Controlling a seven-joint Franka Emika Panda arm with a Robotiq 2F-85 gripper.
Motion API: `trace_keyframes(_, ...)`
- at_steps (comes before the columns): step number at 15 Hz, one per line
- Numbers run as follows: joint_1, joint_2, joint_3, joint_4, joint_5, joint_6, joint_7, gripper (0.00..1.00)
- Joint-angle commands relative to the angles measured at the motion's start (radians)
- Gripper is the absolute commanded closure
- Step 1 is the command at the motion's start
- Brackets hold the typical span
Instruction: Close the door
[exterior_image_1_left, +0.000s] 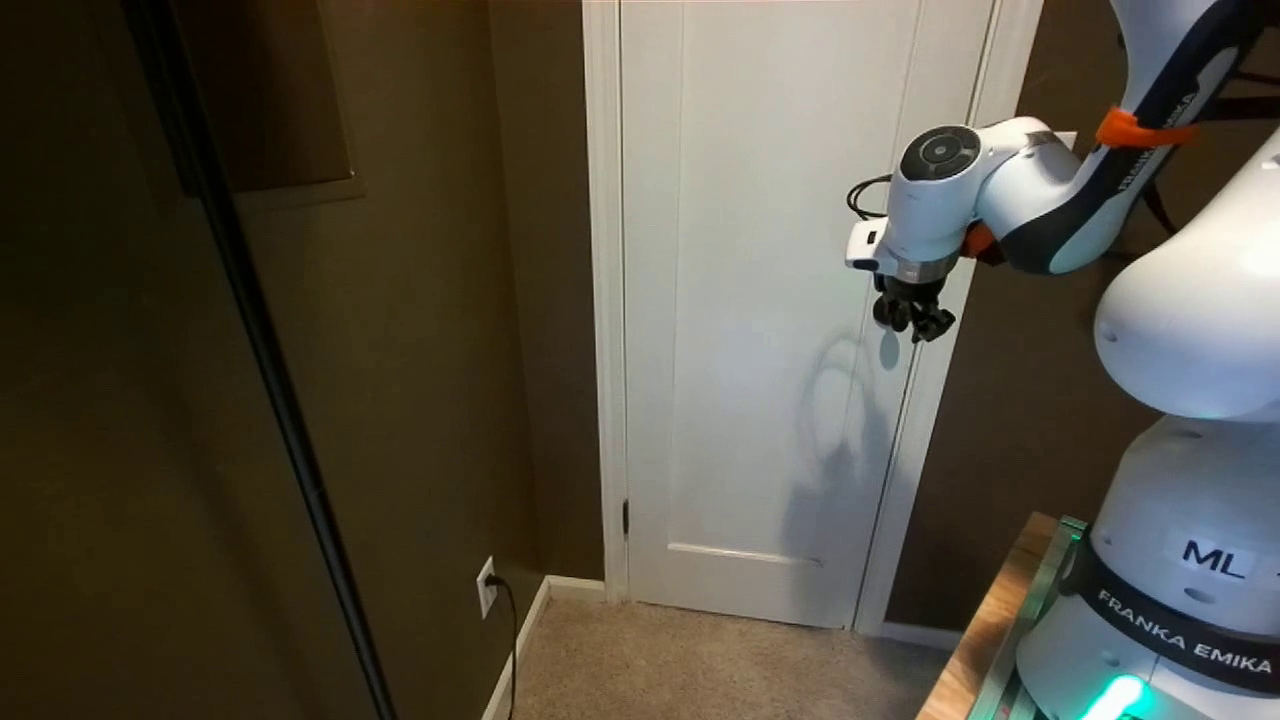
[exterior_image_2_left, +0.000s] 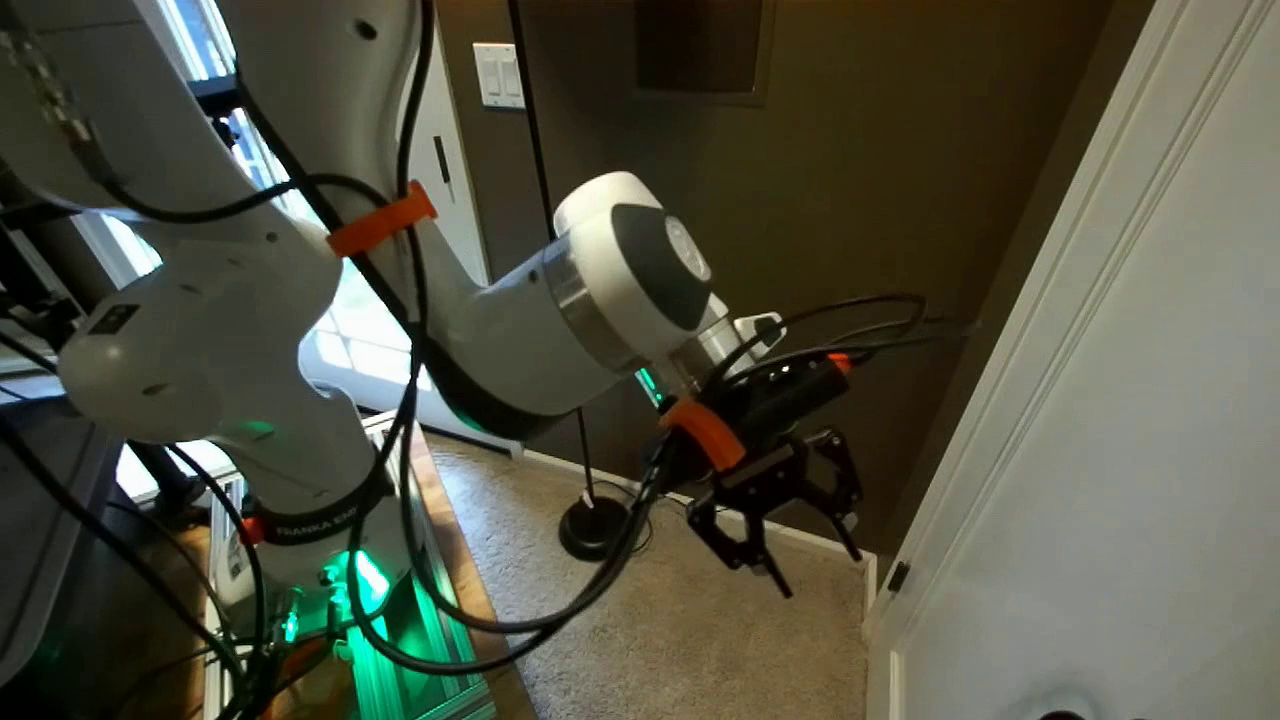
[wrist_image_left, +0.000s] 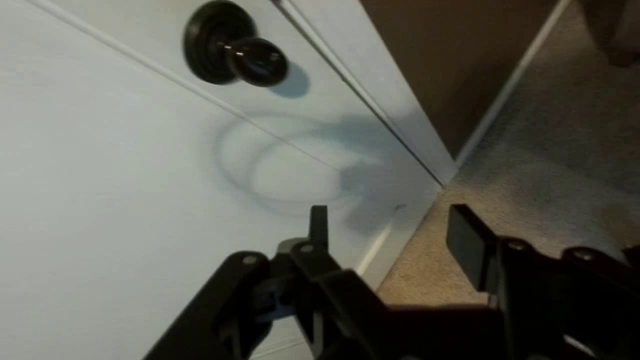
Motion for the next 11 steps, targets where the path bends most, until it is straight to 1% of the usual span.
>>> trace_keyframes(1,0.001,-0.079,0.003,-0.144,0.273,-0.064,-0.160,0.05)
trace_keyframes(2,0.015,-0.086,-0.008,-0.172,0.351,-0.075,-0.192,0.01)
trace_keyframes(3,0.038,0.013,-0.016,-0.097,0.428,-0.068,-0.195,0.00)
trace_keyframes(4,0.065,0.007,-0.035,-0.114,0.500,-0.073,-0.200,0.00)
trace_keyframes(5,0.056,-0.018,-0.040,-0.118,0.386,-0.059,-0.164,0.02)
trace_keyframes(6,0.066,-0.010,-0.042,-0.116,0.435,-0.065,-0.176,0.00)
trace_keyframes(7,0.073,-0.001,-0.042,-0.114,0.457,-0.066,-0.177,0.00)
trace_keyframes(11,0.075,0.008,-0.045,-0.112,0.465,-0.066,-0.177,0.00)
